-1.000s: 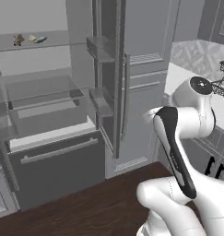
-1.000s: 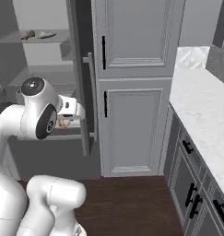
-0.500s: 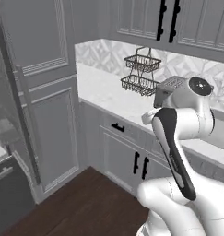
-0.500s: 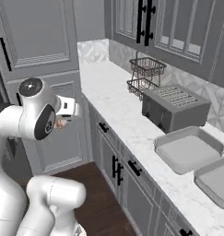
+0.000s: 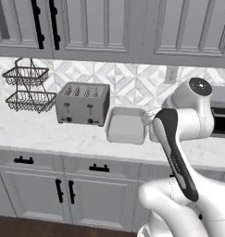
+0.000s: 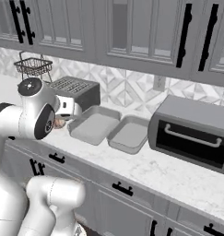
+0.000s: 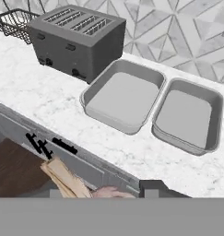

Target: Place one garlic and one fish in each tupperware on the nearby counter, to pack two identical lunches.

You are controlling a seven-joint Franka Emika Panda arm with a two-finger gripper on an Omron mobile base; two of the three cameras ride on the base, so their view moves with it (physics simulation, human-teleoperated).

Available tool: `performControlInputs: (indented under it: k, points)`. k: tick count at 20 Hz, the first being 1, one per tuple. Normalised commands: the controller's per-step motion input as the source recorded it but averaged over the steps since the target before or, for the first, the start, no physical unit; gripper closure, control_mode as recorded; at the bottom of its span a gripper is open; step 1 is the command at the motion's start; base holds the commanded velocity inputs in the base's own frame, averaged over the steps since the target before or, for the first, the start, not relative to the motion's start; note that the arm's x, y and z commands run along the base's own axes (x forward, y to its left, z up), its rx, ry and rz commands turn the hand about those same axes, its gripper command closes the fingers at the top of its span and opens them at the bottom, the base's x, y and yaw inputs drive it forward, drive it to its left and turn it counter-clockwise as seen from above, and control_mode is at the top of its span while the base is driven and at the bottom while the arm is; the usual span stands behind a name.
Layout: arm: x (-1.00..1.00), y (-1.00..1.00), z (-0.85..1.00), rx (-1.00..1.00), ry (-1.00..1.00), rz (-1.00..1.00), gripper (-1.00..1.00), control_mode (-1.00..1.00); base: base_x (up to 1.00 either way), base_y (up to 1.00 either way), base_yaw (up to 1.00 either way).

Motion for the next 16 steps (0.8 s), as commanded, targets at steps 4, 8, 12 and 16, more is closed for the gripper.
performControlInputs:
  k: [4,8,12,16]
  points:
    - [0.0,0.0,0.0,0.0,0.0,0.0,1.0,1.0,0.45,0.01,-0.65]
    - [0.0,0.0,0.0,0.0,0.0,0.0,1.0,1.0,0.64,0.16,-0.2]
    - [0.57,0.0,-0.27,-0.02,0.05,-0.05,1.0,-1.0,0.2,0.0,-0.02]
    - [0.84,-0.01,-0.54,-0.06,0.06,-0.08,1.0,-1.0,0.0,0.0,0.0]
